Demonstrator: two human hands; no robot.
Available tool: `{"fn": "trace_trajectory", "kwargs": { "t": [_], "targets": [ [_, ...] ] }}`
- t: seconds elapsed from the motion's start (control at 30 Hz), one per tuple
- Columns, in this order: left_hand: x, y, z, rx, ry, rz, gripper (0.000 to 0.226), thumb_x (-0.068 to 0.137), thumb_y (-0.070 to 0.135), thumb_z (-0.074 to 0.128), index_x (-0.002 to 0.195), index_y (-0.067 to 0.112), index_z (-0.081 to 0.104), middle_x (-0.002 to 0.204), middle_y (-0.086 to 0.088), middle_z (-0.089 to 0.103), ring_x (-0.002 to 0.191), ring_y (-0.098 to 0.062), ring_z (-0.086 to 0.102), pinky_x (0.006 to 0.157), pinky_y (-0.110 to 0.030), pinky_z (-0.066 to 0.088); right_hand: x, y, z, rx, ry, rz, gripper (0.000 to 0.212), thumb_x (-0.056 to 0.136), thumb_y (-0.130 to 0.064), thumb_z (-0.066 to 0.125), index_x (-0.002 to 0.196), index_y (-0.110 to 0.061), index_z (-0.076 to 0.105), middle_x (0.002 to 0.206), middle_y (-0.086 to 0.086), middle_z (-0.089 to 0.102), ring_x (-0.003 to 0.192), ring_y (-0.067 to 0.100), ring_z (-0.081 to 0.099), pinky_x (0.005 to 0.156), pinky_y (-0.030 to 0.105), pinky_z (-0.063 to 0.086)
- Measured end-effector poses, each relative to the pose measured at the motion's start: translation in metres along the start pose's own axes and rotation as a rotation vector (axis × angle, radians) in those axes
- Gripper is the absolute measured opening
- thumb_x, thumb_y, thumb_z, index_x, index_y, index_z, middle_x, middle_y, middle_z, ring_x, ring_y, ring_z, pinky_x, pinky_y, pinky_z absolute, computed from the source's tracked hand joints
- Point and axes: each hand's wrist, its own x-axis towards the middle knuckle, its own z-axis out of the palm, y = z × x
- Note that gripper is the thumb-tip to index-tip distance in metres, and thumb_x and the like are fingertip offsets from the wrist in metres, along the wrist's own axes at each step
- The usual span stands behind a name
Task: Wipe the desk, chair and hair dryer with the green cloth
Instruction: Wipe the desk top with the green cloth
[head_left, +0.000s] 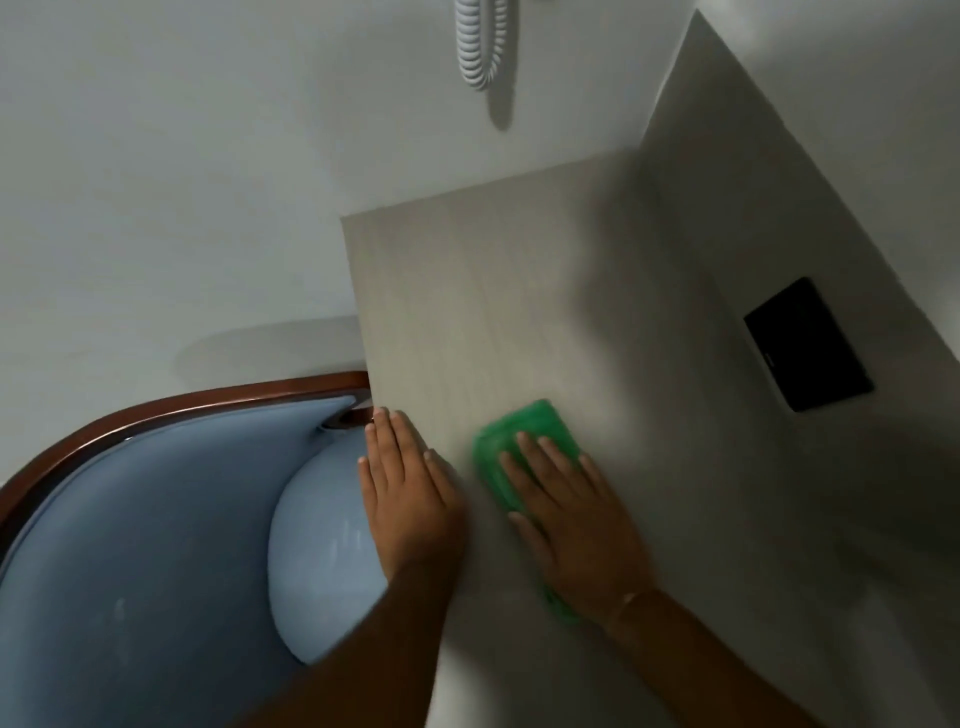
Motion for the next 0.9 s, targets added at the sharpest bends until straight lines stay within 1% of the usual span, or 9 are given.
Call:
{"fn": "trace_trajectory", "kwargs": {
  "t": [0.13, 0.3, 0.37, 0.43, 0.5, 0.57, 0.63, 0.7, 0.9],
  "targets": [
    [-0.001, 0.003, -0.001, 0.006, 0.013, 0.011, 0.064, 0.109, 0.036, 0.019, 0.168, 0.013, 0.009, 0.178, -0.004, 0.003, 0.164, -0.017, -0.004, 0.132, -0.035, -0.006, 0.009, 0.054, -0.019, -0.021, -0.006, 0.201, 0.062, 0.106, -0.052, 0.028, 0.166, -0.033, 0.021, 0.176, -0.006, 0.015, 0.162, 0.017, 0.018, 0.124, 0.05, 0.03],
    [0.004, -0.003, 0.001, 0.024, 0.006, 0.002, 0.064, 0.108, 0.036, 0.021, 0.168, 0.015, 0.012, 0.178, -0.004, 0.005, 0.165, -0.019, -0.001, 0.132, -0.039, -0.002, 0.133, 0.091, -0.035, -0.06, 0.06, 0.441, 0.066, 0.104, -0.048, 0.032, 0.166, -0.026, 0.024, 0.175, 0.002, 0.02, 0.16, 0.024, 0.024, 0.125, 0.052, 0.029],
    [0.003, -0.002, 0.002, 0.027, -0.011, -0.004, 0.064, 0.108, 0.037, 0.02, 0.168, 0.016, 0.011, 0.179, -0.004, 0.005, 0.165, -0.02, -0.001, 0.132, -0.041, -0.001, 0.192, 0.093, -0.039, -0.03, 0.057, 0.534, 0.066, 0.106, -0.048, 0.036, 0.166, -0.026, 0.022, 0.175, 0.003, 0.017, 0.161, 0.025, 0.022, 0.127, 0.053, 0.024],
    [-0.001, -0.001, 0.002, 0.04, -0.027, -0.009, 0.065, 0.108, 0.038, 0.019, 0.168, 0.016, 0.012, 0.178, -0.004, 0.005, 0.165, -0.02, 0.0, 0.133, -0.044, 0.003, 0.24, 0.077, -0.041, 0.032, 0.034, 0.557, 0.068, 0.106, -0.05, 0.036, 0.167, -0.027, 0.016, 0.176, 0.003, 0.011, 0.162, 0.025, 0.015, 0.13, 0.051, 0.015],
    [0.0, 0.002, 0.0, 0.045, -0.015, -0.011, 0.066, 0.106, 0.036, 0.021, 0.168, 0.014, 0.017, 0.178, -0.006, 0.01, 0.165, -0.024, 0.006, 0.132, -0.049, 0.01, 0.276, 0.044, -0.039, 0.056, 0.022, 0.474, 0.068, 0.107, -0.05, 0.034, 0.167, -0.028, 0.012, 0.177, 0.002, 0.007, 0.163, 0.023, 0.009, 0.13, 0.05, 0.008],
    [0.003, 0.006, -0.002, 0.043, -0.002, -0.02, 0.066, 0.105, 0.035, 0.023, 0.167, 0.012, 0.02, 0.177, -0.007, 0.014, 0.164, -0.026, 0.011, 0.131, -0.052, 0.015, 0.293, -0.001, -0.035, 0.067, 0.011, 0.309, 0.067, 0.107, -0.049, 0.033, 0.167, -0.028, 0.011, 0.177, 0.001, 0.007, 0.163, 0.022, 0.007, 0.131, 0.051, 0.006],
    [0.005, 0.007, -0.005, 0.042, -0.012, -0.027, 0.067, 0.104, 0.035, 0.023, 0.166, 0.011, 0.023, 0.177, -0.009, 0.015, 0.164, -0.028, 0.013, 0.13, -0.053, 0.016, 0.285, -0.048, -0.026, 0.051, -0.028, 0.115, 0.066, 0.107, -0.049, 0.033, 0.167, -0.029, 0.013, 0.177, 0.0, 0.009, 0.163, 0.022, 0.009, 0.131, 0.051, 0.008],
    [0.006, 0.009, -0.007, 0.044, -0.033, -0.026, 0.068, 0.103, 0.036, 0.023, 0.165, 0.009, 0.026, 0.176, -0.011, 0.015, 0.163, -0.03, 0.014, 0.13, -0.054, 0.015, 0.261, -0.08, -0.013, 0.038, -0.039, -0.002, 0.065, 0.106, -0.049, 0.033, 0.167, -0.029, 0.017, 0.176, -0.001, 0.012, 0.163, 0.021, 0.012, 0.131, 0.051, 0.011],
    [0.003, 0.022, -0.017, 0.032, -0.045, -0.039, 0.07, 0.101, 0.036, 0.021, 0.166, 0.008, 0.022, 0.176, -0.011, 0.013, 0.164, -0.028, 0.011, 0.131, -0.055, 0.012, 0.223, -0.07, -0.01, 0.03, -0.02, -0.075, 0.063, 0.108, -0.051, 0.032, 0.166, -0.032, 0.018, 0.176, -0.003, 0.011, 0.162, 0.018, 0.014, 0.131, 0.046, 0.01]
  ]
}}
